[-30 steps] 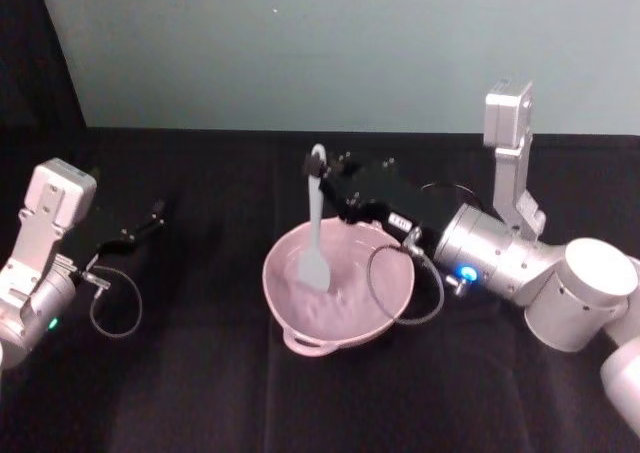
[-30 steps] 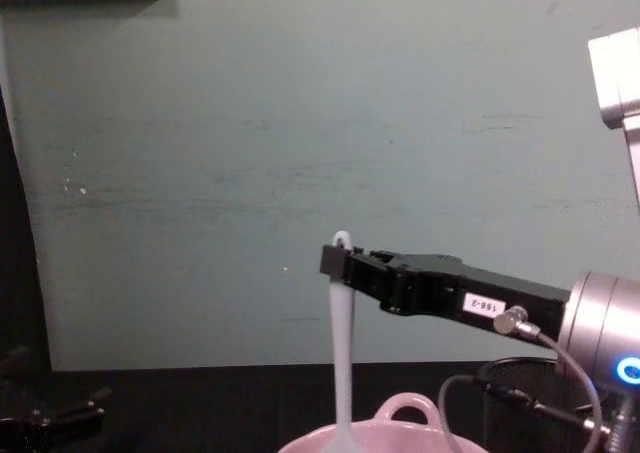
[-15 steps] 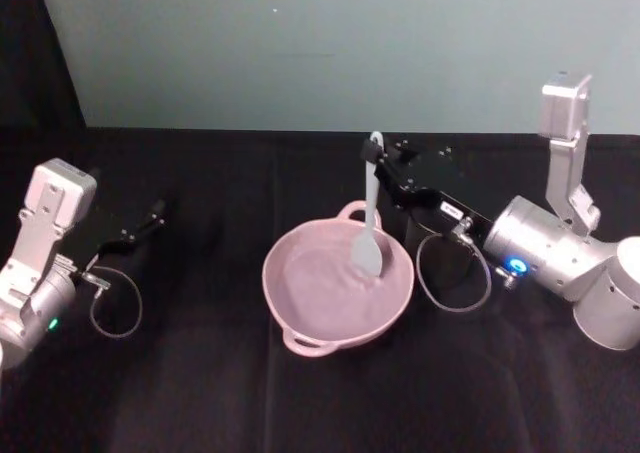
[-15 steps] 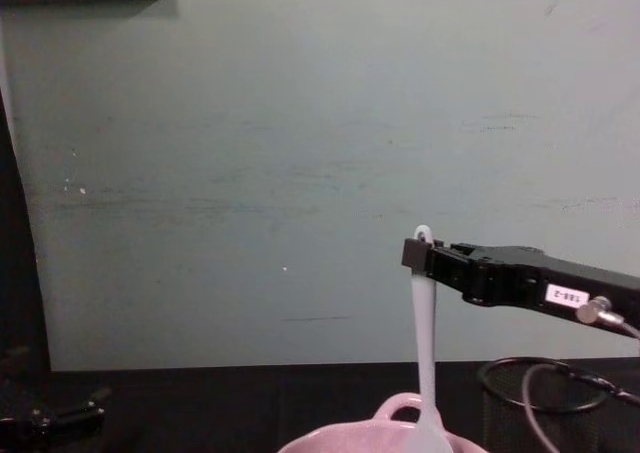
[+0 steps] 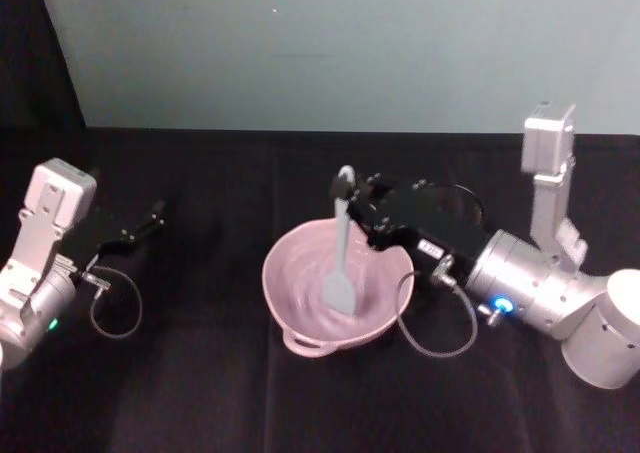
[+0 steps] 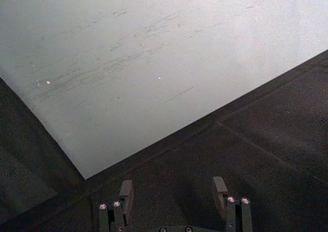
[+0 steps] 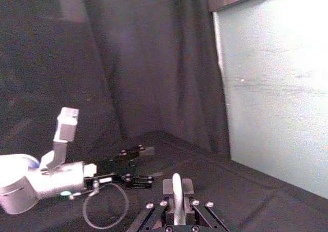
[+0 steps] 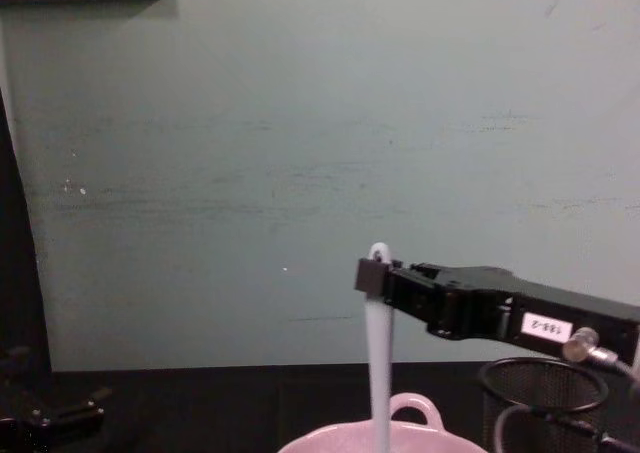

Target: Use the one hand to pick up the spoon and stir the clear water in the bowl.

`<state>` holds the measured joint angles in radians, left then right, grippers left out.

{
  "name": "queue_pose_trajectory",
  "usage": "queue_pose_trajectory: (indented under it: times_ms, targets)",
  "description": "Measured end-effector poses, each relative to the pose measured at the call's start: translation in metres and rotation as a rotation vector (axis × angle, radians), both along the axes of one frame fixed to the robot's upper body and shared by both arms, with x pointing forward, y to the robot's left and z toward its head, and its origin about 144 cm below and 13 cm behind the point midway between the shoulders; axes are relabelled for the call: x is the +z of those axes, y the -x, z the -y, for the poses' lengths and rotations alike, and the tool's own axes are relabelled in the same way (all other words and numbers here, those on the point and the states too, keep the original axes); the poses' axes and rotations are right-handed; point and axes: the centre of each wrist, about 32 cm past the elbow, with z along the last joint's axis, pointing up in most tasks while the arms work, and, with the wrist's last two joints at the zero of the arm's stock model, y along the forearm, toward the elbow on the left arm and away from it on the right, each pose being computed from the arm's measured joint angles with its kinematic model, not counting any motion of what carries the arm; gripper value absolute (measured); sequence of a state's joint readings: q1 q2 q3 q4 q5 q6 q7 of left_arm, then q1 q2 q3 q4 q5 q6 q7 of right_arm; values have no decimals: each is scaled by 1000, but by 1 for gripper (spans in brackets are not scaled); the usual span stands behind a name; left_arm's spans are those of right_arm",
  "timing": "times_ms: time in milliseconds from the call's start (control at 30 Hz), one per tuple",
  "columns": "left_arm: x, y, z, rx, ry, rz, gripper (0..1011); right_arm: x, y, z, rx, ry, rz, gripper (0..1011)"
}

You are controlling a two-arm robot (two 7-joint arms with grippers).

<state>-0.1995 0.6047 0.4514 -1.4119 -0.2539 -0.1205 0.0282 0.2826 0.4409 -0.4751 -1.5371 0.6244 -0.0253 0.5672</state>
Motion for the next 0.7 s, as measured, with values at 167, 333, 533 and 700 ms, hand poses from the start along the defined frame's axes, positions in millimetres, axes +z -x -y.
queue_pose_trajectory:
  times_ms: [167,333,533,700]
  targets:
    - [0,0,0,0,0,0,1011,-1,0,-12,35,-12,-3,106]
    - [0,0,0,0,0,0,1011,1,-9,-21,57,-18,5,106]
    - [0,0,0,0,0,0,1011,0,-23,-25,58,-22,9,106]
    - [0,0,0,0,0,0,1011,-3,-34,-22,36,-26,11,106]
